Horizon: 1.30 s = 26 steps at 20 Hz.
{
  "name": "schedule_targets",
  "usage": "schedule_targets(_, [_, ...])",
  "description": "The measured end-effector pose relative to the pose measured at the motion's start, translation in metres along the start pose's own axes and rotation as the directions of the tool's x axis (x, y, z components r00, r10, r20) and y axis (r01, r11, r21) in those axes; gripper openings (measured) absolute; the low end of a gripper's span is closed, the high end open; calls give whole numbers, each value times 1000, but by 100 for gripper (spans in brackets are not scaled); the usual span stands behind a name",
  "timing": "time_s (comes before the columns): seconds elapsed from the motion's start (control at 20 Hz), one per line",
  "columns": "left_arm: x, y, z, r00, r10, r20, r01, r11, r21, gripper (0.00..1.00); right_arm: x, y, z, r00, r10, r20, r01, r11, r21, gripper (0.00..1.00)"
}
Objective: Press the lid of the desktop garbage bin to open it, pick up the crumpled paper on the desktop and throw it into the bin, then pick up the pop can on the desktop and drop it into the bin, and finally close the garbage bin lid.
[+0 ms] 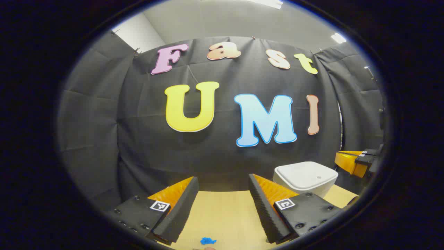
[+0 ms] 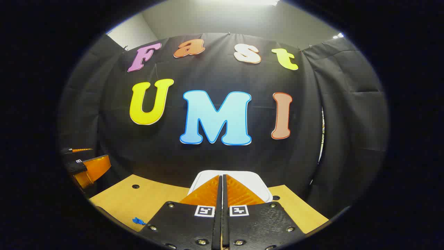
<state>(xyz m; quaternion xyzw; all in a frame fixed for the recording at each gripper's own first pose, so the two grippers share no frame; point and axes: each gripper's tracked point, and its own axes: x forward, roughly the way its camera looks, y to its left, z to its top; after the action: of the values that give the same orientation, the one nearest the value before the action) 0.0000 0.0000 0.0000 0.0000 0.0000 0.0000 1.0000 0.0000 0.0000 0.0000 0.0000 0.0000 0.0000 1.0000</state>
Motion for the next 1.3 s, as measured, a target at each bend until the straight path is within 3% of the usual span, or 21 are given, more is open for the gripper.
schedule_targets(0.75, [4,-11,-6,999,35,-12,-35,999,-16,94,25,-17,-20,997,10,-82,-9,1000,23,1])
schedule_targets(1.3, [19,-14,-12,998,65,-28,-65,998,-4,94,59,-14,-62,980,51,-194,-46,998,31,1])
